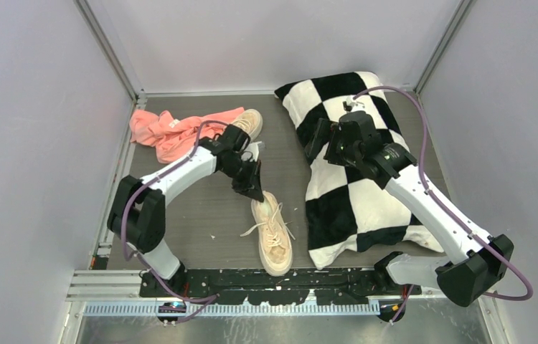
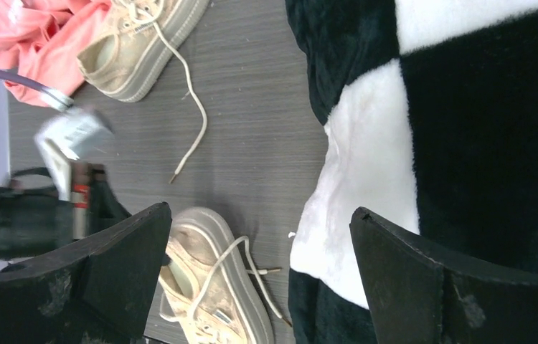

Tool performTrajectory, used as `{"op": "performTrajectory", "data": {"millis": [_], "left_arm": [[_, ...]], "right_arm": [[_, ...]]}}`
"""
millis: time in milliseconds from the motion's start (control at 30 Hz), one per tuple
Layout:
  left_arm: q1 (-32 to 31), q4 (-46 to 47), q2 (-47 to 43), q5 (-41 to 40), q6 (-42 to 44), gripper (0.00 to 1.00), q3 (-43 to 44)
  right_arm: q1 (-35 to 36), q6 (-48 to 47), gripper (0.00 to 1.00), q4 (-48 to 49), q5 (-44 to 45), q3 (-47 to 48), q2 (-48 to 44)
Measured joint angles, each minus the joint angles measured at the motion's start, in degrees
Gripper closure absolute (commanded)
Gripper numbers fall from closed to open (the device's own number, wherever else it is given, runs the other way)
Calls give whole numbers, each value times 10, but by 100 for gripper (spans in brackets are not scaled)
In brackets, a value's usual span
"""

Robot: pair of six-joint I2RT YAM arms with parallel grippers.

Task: Tie the shoes
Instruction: Place the shoe at the center of the board.

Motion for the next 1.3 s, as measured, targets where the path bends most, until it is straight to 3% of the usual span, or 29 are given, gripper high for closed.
{"op": "performTrajectory", "data": {"millis": [167, 367, 467, 567, 733, 900, 1133, 1300], "left_arm": [[20, -52, -33, -32, 22, 100, 103], [174, -112, -57, -59, 62, 99, 329], [191, -100, -65, -63, 61, 100, 372], [150, -55, -92, -51, 46, 100, 294], [56, 16, -109, -23, -24, 100, 44], [5, 52, -120, 23, -91, 99, -102], [9, 58, -130, 37, -81, 99, -123], [9, 38, -104, 31, -50, 100, -89]], "right_arm": [[0, 10, 0, 0, -3, -27, 3], [0, 36, 0, 20, -7, -40, 36], [0, 47, 0, 42, -23, -51, 52], [0, 62, 0, 65, -39, -70, 59], [0, 83, 0, 84, -62, -95, 59], [0, 94, 0, 90, -78, -97, 75], [0, 101, 0, 86, -88, -76, 131], [5, 111, 6, 86, -101, -68, 152]]}}
